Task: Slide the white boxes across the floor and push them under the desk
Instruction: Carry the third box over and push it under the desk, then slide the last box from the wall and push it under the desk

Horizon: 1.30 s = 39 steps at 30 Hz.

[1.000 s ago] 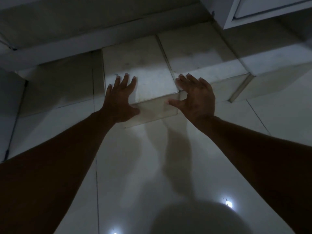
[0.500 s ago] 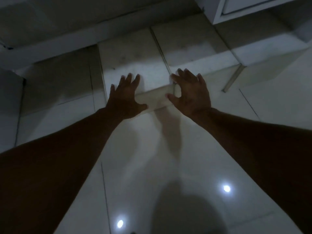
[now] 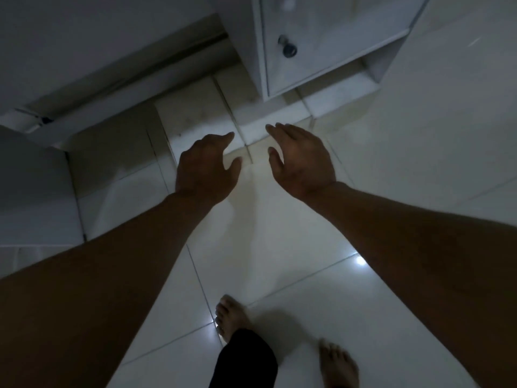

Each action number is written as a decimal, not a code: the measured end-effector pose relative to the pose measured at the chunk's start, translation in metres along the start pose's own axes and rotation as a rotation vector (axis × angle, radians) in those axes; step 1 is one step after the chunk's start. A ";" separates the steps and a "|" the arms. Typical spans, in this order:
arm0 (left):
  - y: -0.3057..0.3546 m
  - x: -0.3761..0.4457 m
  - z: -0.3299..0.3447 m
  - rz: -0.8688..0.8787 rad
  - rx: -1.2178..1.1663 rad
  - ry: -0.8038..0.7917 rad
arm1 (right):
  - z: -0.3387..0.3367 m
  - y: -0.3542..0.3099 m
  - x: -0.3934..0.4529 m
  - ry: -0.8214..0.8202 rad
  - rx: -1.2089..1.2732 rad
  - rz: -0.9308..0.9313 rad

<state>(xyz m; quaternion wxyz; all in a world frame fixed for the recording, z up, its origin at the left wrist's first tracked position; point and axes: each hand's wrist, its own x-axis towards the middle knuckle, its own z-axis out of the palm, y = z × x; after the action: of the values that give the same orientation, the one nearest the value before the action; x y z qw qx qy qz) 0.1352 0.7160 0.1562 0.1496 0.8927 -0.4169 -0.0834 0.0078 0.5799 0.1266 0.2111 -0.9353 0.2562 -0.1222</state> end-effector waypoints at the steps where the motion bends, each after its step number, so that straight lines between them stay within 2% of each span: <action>1: 0.013 -0.003 -0.015 0.009 -0.004 -0.009 | -0.020 -0.003 -0.005 0.003 -0.001 -0.006; 13: 0.184 -0.008 -0.209 0.117 -0.008 0.059 | -0.270 -0.041 -0.020 0.174 -0.020 -0.010; 27: 0.295 0.023 -0.404 0.263 0.039 0.264 | -0.492 -0.094 0.015 0.378 -0.069 0.015; 34: 0.358 0.063 -0.459 0.279 0.033 0.290 | -0.593 -0.073 0.047 0.470 -0.106 0.033; 39: 0.412 0.103 -0.461 0.264 -0.008 0.315 | -0.643 -0.021 0.069 0.419 -0.090 0.045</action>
<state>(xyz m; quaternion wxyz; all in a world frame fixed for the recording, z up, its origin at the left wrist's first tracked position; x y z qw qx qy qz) 0.0305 0.4769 0.7262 0.2261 0.8318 -0.5012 0.0760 -0.1419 0.3466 0.7108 0.1137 -0.8920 0.3206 -0.2976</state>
